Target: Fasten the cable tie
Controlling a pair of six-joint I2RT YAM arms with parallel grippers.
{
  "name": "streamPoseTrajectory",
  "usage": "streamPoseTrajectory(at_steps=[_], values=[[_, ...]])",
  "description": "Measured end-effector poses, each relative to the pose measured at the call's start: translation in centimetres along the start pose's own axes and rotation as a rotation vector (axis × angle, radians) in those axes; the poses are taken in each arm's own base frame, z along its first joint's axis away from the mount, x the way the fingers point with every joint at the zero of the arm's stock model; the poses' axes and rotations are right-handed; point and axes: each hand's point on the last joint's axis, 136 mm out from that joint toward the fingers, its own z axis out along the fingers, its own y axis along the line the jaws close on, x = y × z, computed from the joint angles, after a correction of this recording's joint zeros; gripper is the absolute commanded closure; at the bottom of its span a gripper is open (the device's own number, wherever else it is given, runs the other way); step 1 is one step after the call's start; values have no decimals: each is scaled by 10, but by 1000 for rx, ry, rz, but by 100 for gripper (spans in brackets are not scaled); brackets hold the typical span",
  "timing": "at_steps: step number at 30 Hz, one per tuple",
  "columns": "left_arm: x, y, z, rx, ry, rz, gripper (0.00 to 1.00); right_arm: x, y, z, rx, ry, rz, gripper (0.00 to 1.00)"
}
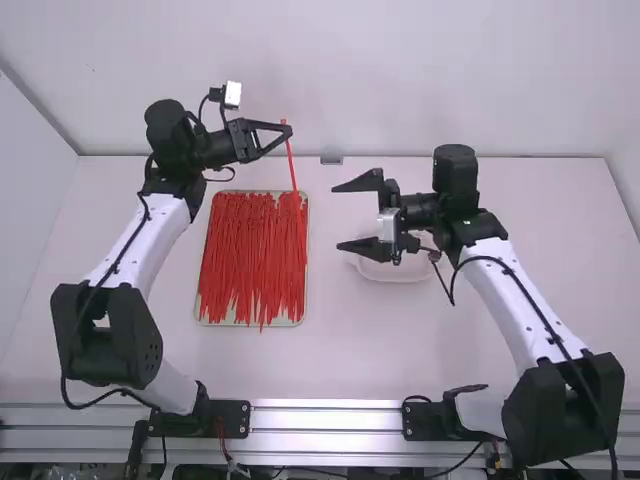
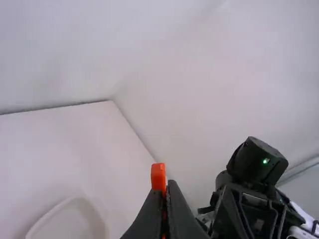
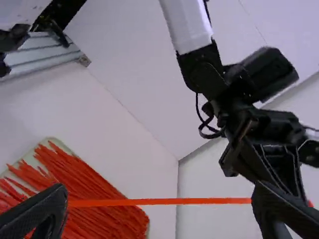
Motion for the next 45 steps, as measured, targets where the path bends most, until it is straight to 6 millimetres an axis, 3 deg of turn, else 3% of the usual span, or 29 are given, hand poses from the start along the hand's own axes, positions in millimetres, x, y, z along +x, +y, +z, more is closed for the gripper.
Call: streamPoseTrajectory(at_steps=[10, 15, 23, 37, 45], values=[[11, 38, 6, -32, 23, -120, 99, -2, 19, -4, -7, -66, -129, 2], [13, 46, 8, -37, 28, -144, 98, -5, 20, -4, -8, -86, -146, 2], [32, 78, 12, -68, 72, -297, 98, -9, 23, -4, -10, -115, -157, 2], [58, 61, 19, -5, 202, -576, 98, -4, 56, 8, -24, -155, -315, 2], [73, 72, 19, -72, 217, -802, 98, -10, 61, 17, -33, -186, -412, 2]])
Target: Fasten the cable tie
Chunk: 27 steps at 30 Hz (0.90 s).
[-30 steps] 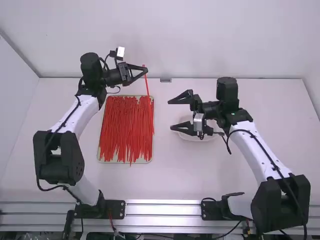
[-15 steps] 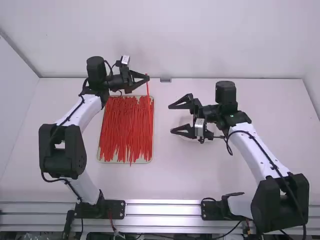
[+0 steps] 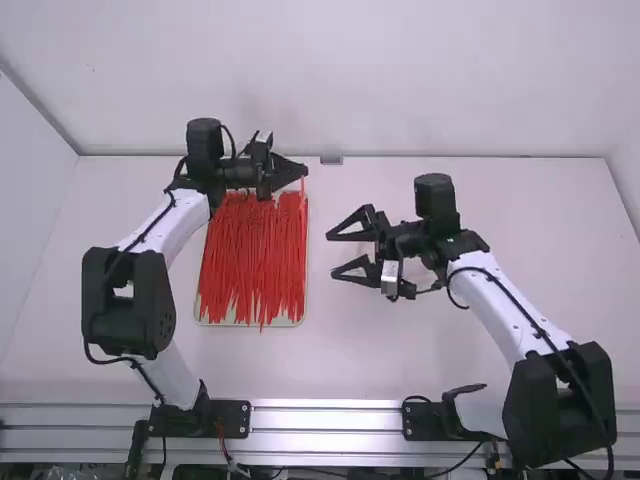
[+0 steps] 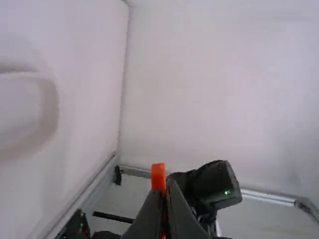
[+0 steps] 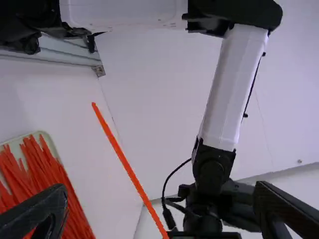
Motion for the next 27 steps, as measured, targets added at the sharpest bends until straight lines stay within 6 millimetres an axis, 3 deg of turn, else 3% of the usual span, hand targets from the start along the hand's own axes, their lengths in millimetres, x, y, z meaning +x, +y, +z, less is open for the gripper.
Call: streamPoseTrajectory(at_steps=[13, 15, 21, 27], values=[[-5, 6, 3, -23, -40, -61, 98, -9, 2, 16, -12, -55, -147, 0], [-6, 7, 3, -26, -47, -64, 98, -10, 1, 17, -12, -57, -159, 2], [-5, 6, 9, -30, -51, -72, 98, -9, -1, 17, -10, -57, -194, 22], [-4, 6, 13, -32, -48, -66, 98, -12, -1, 21, -13, -72, -204, 32]])
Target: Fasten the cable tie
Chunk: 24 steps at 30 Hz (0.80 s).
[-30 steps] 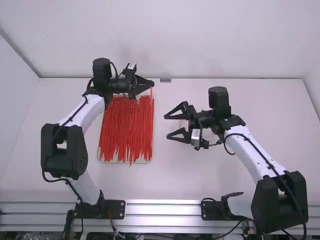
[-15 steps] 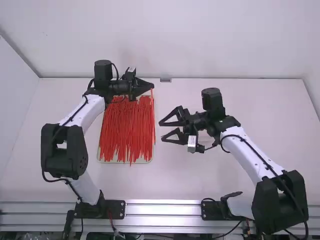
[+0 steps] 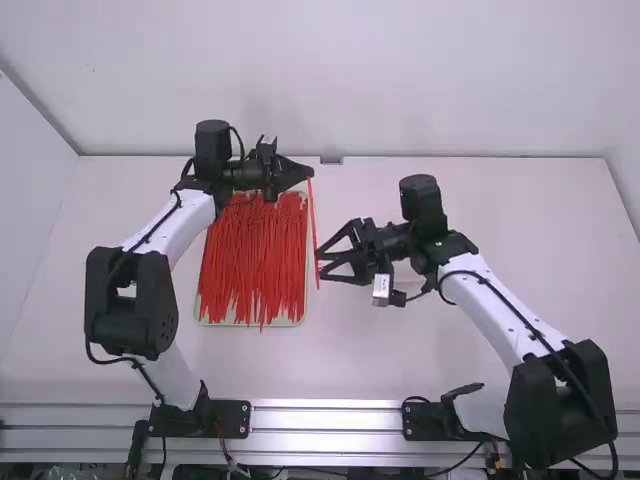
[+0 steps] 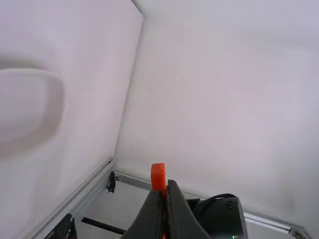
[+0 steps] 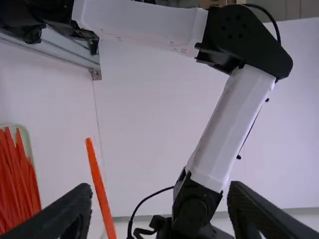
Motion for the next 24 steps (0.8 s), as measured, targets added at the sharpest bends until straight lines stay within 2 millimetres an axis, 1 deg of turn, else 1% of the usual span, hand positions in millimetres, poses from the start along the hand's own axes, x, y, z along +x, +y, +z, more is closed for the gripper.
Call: streamPoseTrajectory(at_steps=[3, 4, 5, 11, 13, 14, 16, 17, 18, 21, 24], values=[[1, 0, 2, -1, 4, 1, 98, -1, 0, 1, 0, -4, -7, 44], [2, 0, 3, -1, 7, 1, 98, 0, -1, 1, 0, -5, -8, 50], [4, 0, 4, -2, 11, 2, 98, 0, -2, 1, 1, -5, -15, 53], [6, 0, 8, -4, 17, 3, 98, 2, -5, 1, 1, -5, -16, 57], [6, 0, 8, -4, 17, 3, 98, 1, -5, 2, 1, -7, -7, 60], [6, 0, 8, -4, 17, 3, 98, 1, -5, 2, 1, -7, -4, 66], [6, 0, 8, -4, 17, 3, 98, 1, -4, 2, 1, -7, 6, 82], [6, 0, 8, -4, 17, 3, 98, 1, -5, 2, 1, -7, -1, 87], [6, 0, 8, -4, 17, 3, 98, 1, -5, 2, 1, -7, 2, 96], [6, 0, 8, -4, 17, 4, 98, 1, -4, 2, 1, -6, 9, 96], [6, 0, 8, -5, 15, 4, 98, 2, -4, 2, -1, -3, 7, 95]])
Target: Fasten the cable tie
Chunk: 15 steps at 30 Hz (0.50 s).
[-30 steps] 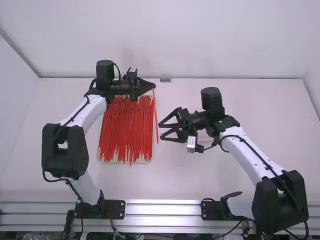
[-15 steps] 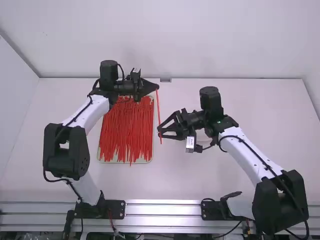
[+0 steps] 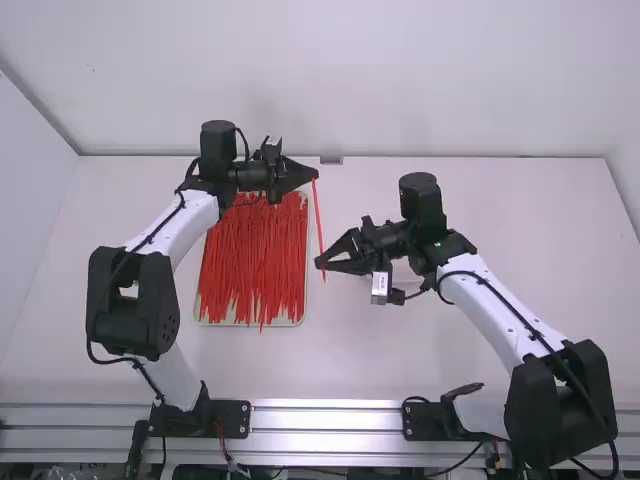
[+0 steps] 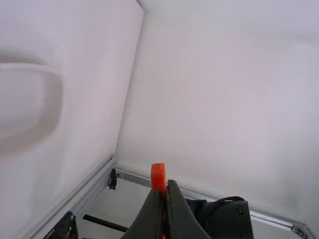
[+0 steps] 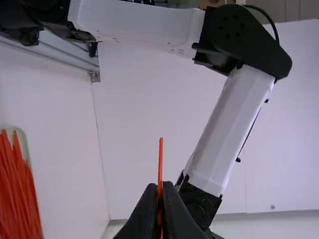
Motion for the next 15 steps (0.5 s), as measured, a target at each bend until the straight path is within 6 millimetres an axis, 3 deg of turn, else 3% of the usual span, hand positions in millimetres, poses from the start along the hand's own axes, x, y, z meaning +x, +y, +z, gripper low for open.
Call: streamPoseTrajectory(at_steps=[7, 15], values=[[0, -1, 0, 3, -1, 8, 98, 5, 2, 0, -12, 26, -4, 88], [-1, -1, 1, 1, -8, 8, 98, 14, -1, 0, -26, 68, -27, 88]])
